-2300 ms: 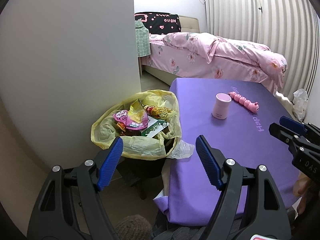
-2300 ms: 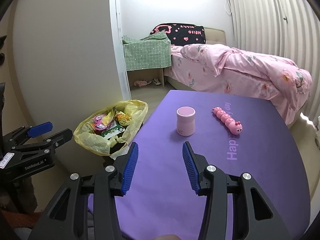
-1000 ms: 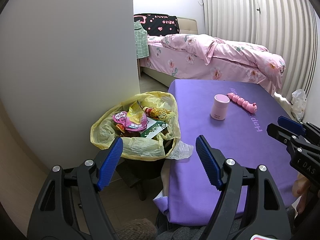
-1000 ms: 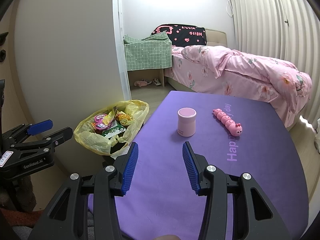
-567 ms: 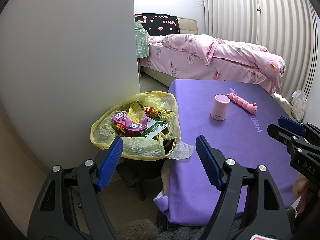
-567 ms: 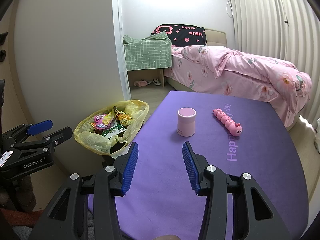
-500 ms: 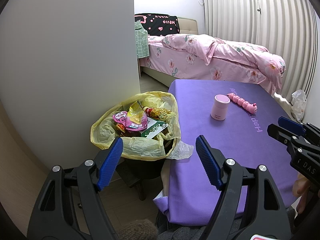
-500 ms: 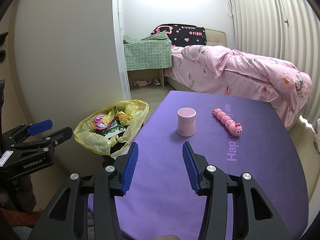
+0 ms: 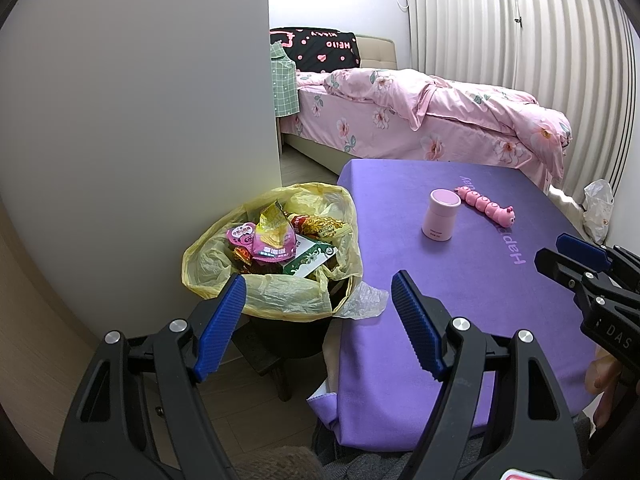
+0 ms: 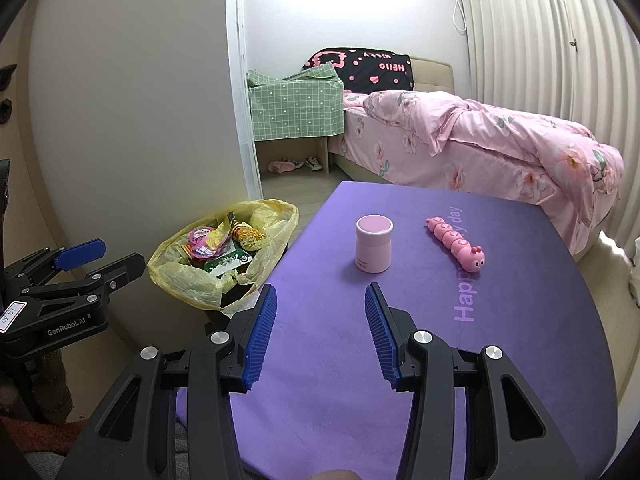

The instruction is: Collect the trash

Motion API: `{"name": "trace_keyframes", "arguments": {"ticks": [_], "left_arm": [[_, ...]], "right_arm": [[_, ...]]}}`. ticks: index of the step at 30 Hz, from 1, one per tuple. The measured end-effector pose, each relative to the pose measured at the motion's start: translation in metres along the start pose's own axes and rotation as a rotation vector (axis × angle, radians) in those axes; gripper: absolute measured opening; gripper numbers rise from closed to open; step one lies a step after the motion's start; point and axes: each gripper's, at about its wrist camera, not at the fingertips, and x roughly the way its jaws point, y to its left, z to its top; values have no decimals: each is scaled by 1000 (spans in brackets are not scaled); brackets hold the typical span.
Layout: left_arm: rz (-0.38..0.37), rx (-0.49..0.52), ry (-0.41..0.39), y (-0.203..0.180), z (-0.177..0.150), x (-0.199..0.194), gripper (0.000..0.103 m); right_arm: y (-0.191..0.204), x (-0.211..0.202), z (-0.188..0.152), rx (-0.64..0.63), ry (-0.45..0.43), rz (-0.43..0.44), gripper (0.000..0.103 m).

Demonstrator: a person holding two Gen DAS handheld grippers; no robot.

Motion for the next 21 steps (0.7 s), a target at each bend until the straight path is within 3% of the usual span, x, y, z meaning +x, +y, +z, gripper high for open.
{"name": "trace_keyframes", "arguments": {"ticks": [13,21], "left_arm": [[-12,-5,0,0,2,-1,71],[-21,21,54,-9,4,14,71]], "right_arm": [[3,2,-1,-8,8,-1,43],[-5,6,-1,-1,25,-24,43]]}}
